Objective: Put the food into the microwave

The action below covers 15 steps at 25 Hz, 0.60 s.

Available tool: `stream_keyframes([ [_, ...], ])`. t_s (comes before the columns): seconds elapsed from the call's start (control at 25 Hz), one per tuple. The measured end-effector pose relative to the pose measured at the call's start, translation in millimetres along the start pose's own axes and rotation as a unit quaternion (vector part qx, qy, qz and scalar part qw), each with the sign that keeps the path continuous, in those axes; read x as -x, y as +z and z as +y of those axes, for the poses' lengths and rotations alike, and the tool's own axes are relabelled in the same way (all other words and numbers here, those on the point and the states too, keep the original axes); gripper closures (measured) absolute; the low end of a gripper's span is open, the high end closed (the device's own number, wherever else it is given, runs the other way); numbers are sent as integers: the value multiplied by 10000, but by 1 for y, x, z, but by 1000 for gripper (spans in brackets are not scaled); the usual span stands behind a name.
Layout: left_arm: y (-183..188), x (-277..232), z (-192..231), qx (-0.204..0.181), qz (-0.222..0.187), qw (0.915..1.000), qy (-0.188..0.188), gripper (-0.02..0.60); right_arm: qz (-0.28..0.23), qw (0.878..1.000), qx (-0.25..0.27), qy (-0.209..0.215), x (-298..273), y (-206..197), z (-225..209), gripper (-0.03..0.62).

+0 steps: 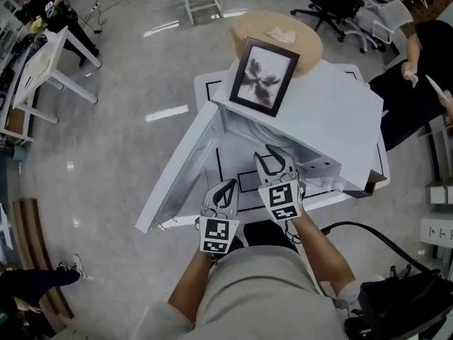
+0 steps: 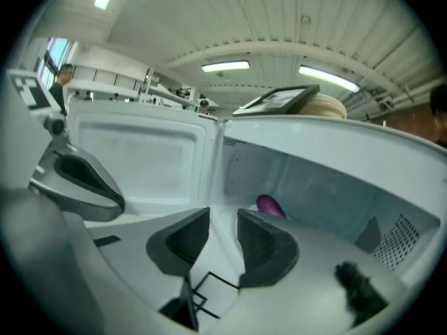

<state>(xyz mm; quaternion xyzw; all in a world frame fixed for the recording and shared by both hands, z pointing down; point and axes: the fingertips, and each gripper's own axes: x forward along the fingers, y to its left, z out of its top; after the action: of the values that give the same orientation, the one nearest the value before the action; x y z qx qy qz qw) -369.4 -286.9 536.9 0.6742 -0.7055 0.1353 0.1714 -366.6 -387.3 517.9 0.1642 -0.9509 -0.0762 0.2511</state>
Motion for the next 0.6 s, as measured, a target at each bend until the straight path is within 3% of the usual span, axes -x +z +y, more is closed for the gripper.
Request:
stream_keyframes([
  [0.08,11,5,5,-12,-210,9998,59,574,-245,9979,-530,264,12,10,14,464],
  [0.16,22,9,8,17,-401,9992,88,574,-408,9953,-812,330,20,17,23,561],
  [0.2,27,11,8,51,-486,9988,76,574,-435,9947,-876,329,24,18,26,565],
  [0.4,45,17,3,151,-816,9965,-26,574,-616,9934,-893,373,38,29,41,580],
  [0.6,50,15,-6,125,-889,9959,-130,574,-691,9929,-924,297,46,33,40,580],
])
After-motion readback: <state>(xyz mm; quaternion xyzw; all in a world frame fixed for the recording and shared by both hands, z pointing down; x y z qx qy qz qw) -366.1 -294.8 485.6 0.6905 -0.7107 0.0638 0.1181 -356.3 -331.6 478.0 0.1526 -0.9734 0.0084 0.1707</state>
